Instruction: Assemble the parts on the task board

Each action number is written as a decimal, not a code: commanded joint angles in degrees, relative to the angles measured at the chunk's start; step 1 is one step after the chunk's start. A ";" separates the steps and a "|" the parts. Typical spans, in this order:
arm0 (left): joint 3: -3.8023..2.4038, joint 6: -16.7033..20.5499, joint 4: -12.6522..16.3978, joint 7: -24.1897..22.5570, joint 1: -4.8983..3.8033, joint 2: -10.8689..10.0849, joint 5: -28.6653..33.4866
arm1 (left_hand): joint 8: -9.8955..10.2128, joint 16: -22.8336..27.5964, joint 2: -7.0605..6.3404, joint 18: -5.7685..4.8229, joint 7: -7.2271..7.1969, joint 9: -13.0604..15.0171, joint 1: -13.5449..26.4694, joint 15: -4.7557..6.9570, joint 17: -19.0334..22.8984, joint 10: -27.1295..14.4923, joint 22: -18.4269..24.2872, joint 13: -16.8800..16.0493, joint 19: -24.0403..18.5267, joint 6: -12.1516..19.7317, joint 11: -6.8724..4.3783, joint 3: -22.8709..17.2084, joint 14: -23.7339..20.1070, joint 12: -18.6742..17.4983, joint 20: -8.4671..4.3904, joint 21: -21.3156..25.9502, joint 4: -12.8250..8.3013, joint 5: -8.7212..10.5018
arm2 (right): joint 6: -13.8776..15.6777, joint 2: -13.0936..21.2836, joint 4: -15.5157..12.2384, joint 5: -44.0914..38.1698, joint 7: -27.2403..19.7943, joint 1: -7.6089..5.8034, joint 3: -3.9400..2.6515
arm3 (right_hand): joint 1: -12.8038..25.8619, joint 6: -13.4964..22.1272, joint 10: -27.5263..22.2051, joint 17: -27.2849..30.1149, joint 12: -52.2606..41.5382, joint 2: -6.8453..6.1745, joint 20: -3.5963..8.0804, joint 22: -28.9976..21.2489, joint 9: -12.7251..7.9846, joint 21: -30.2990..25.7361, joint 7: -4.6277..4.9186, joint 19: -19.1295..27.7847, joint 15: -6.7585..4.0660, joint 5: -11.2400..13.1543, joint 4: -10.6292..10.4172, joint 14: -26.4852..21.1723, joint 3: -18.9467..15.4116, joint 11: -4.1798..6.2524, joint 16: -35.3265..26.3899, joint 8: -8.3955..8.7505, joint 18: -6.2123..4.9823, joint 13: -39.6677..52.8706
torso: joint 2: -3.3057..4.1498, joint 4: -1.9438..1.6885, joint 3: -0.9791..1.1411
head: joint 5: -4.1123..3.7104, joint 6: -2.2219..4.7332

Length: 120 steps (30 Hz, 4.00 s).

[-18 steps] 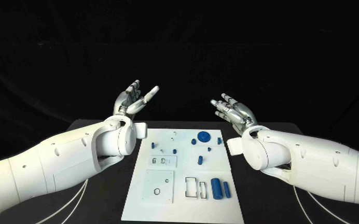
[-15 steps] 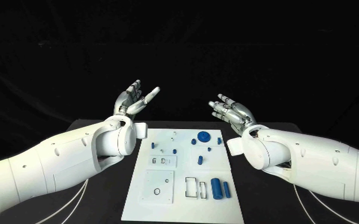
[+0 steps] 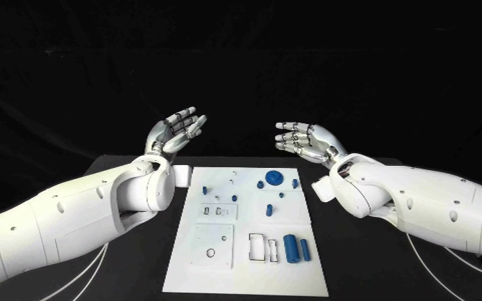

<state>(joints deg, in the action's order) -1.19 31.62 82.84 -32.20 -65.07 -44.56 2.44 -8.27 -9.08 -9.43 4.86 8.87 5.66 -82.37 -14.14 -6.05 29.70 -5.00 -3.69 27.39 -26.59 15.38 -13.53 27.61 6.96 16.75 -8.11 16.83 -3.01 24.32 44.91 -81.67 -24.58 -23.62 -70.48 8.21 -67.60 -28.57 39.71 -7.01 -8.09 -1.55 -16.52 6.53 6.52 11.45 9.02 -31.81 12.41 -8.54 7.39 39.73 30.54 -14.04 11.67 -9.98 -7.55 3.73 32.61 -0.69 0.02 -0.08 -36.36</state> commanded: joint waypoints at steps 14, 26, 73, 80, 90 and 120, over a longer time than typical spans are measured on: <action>-0.81 -5.79 8.53 1.03 -0.15 -5.39 -3.79 | -7.16 -6.37 -0.83 5.63 5.53 3.96 -6.03 4.26 -3.36 22.88 -1.19 0.00 16.95 -19.52 -3.64 -9.38 20.56 1.96 -0.41 -6.07 -7.06 0.15 | 0.36 -0.46 2.83 -28.29 4.86 -3.44 -0.14 | -2.35 -21.08 22.61 -1.71 1.64 -3.40 3.02 2.98 2.93 8.78 4.40 -16.69 -5.57 -1.22 3.61 21.28 3.64 4.35 4.25 -5.03 -3.01 0.00 | 5.03 -1.58 -0.22 | -1.90 0.63; -1.40 -7.00 12.98 1.73 -0.16 -7.33 -3.82 | -6.81 -7.72 -1.84 5.74 4.79 3.79 -4.60 5.57 -4.34 24.99 -1.44 0.04 21.05 -20.32 -4.44 -11.82 25.60 0.33 -1.64 -7.87 -8.78 0.13 | -5.02 -1.64 4.09 -52.72 17.09 -4.59 -0.46 | -3.46 -26.66 33.17 -8.07 1.31 -5.62 8.58 8.46 4.00 19.15 1.01 -26.68 -10.95 -3.97 3.75 36.40 -0.87 8.68 11.74 -6.04 -2.94 1.07 | 7.86 -2.24 -0.76 | -3.52 1.02; -2.17 -7.43 16.98 3.10 -0.21 -9.23 -3.61 | -6.32 -7.32 -2.26 5.69 5.10 3.59 -3.01 5.51 -4.44 24.91 -1.32 0.08 21.86 -20.07 -4.24 -12.13 25.87 -0.80 -1.87 -8.16 -9.09 0.14 | -11.78 -6.31 5.46 -70.90 27.27 -4.51 -0.62 | -2.17 -27.87 26.45 -65.25 4.23 -9.13 9.65 45.08 7.57 53.99 0.98 -41.92 -11.26 -3.71 -2.64 47.20 0.88 8.03 68.33 -2.38 0.70 4.80 | 11.63 -3.53 -0.81 | -3.89 1.56; -2.20 -7.30 16.95 3.02 -0.24 -9.24 -3.59 | -6.28 -7.29 -2.22 5.68 5.16 3.58 -2.93 5.50 -4.45 24.87 -1.31 0.08 21.91 -20.04 -4.20 -12.16 25.88 -0.89 -1.88 -8.17 -9.11 0.14 | -11.55 -6.59 5.67 -70.83 27.15 -4.40 -0.61 | -2.53 -28.38 27.57 -65.86 4.11 -8.56 9.73 46.26 7.97 54.93 0.73 -41.96 -11.43 -3.54 -2.94 47.21 1.78 8.30 68.97 -2.60 0.79 5.11 | 11.75 -3.59 -0.78 | -3.85 1.47; -2.23 -7.02 16.77 3.02 -0.25 -9.16 -3.40 | -6.08 -7.25 -2.12 5.68 5.35 3.50 -2.78 5.47 -4.50 24.73 -1.28 0.08 22.09 -19.84 -4.07 -12.32 26.04 -1.21 -1.93 -8.23 -9.29 0.14 | -11.06 -7.05 6.19 -70.81 27.10 -4.17 -0.59 | -2.90 -29.55 29.11 -66.54 4.06 -7.60 9.99 47.80 8.73 56.11 0.19 -42.04 -11.79 -2.97 -3.47 47.25 2.96 8.81 69.70 -3.27 0.92 5.52 | 11.86 -3.63 -0.80 | -3.73 1.27; -2.23 -7.04 15.84 3.38 -0.25 -8.93 -2.44 | -5.73 -7.15 -2.03 5.65 5.58 3.37 -2.53 5.40 -4.57 24.37 -1.20 0.08 22.25 -19.44 -3.89 -12.48 26.20 -1.74 -1.96 -8.26 -9.59 0.15 | 4.06 -10.80 8.29 -66.66 29.44 -4.68 -0.95 | -3.46 -31.28 31.72 -68.12 4.07 -5.72 10.76 50.34 11.49 57.96 -0.99 -42.28 -12.65 -0.61 -4.47 47.54 4.73 9.86 71.10 -5.34 1.18 6.44 | 12.18 -3.84 -0.81 | -3.36 2.72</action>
<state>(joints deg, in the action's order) -3.37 25.23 98.60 -28.62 -65.24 -53.65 -0.43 -14.28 -16.53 -11.53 9.78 11.87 9.10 -85.56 -8.81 -10.56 54.17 -6.25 -3.69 49.15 -46.42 11.17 -25.87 53.45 5.43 14.75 -16.02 7.42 -3.01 25.99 34.40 -73.81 -92.17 4.79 -75.11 7.28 -71.12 -59.85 71.15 -74.97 -4.07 -7.75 -6.06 56.97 17.47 69.33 8.08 -74.08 0.19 -9.43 2.98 84.04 35.04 -4.29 82.44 -15.16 -6.93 10.11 44.72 -4.48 -0.84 -3.53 -33.70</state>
